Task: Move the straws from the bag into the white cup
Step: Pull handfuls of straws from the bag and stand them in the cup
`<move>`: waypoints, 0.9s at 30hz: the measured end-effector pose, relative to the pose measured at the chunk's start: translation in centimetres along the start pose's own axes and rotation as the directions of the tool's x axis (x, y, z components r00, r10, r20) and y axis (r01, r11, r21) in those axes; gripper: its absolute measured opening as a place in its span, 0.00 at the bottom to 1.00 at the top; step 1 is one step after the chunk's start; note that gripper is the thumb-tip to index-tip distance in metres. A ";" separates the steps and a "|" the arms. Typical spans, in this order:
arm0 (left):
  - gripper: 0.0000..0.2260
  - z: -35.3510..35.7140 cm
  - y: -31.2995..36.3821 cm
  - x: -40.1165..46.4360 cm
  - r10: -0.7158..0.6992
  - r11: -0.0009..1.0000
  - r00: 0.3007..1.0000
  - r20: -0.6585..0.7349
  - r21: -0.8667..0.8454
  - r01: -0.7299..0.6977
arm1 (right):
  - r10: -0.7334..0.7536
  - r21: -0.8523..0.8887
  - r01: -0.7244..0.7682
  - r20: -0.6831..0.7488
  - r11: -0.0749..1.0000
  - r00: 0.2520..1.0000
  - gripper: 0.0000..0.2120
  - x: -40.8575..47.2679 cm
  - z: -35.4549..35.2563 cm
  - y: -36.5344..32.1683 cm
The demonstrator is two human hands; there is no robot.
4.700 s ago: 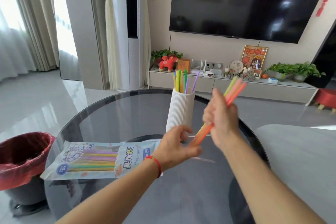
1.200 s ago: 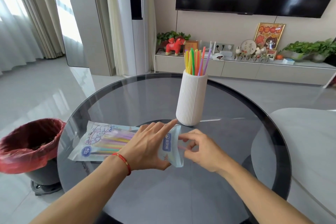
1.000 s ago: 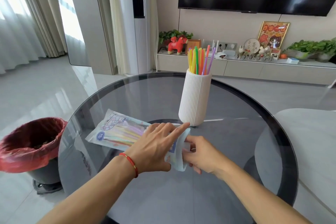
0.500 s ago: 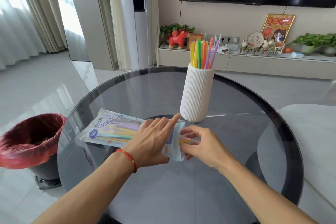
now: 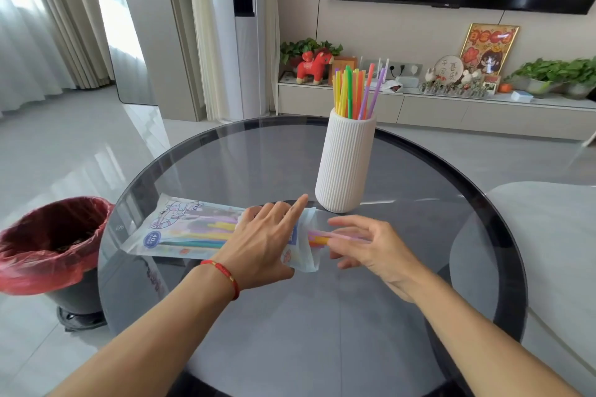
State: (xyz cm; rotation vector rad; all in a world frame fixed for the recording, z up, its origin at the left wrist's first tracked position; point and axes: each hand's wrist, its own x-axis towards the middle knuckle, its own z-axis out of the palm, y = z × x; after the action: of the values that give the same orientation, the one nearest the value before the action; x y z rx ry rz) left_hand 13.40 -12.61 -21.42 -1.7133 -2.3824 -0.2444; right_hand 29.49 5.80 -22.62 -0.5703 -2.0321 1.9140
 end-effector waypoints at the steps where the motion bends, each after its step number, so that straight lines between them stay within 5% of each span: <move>1: 0.51 0.1 0.2 0.0 0.010 1.000 1.000 -0.007 -0.002 -0.010 | -0.018 -0.001 0.018 -0.023 1.000 1.000 0.13 0.2 0.6 0.1; 4: 0.45 0.3 0.1 -0.1 0.023 1.000 0.999 -0.023 0.003 -0.022 | -0.068 -0.037 0.064 -0.096 0.997 0.993 0.03 0.6 0.9 0.1; 14: 0.41 0.7 -1.6 -0.4 -0.065 0.997 0.996 0.063 0.034 0.063 | -0.015 -0.038 0.007 -0.217 0.999 0.976 0.04 -1.7 -7.6 0.1; 23: 0.52 0.3 1.9 0.7 0.020 0.999 0.996 0.089 -0.028 -0.018 | -0.059 -0.086 0.039 -0.237 0.995 0.970 0.11 -4.1 -10.0 -0.1; 27: 0.41 1.2 6.0 4.0 0.099 0.995 0.992 0.082 0.026 -0.101 | -0.097 -0.097 0.077 -0.212 0.992 0.972 0.14 -5.0 -10.3 -0.8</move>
State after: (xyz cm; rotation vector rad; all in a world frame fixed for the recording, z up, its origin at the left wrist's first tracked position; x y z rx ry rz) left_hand 17.80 -6.77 -21.49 -1.8556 -2.3340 -0.1259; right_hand 38.66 12.52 -20.80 -0.6681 -1.9751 1.6412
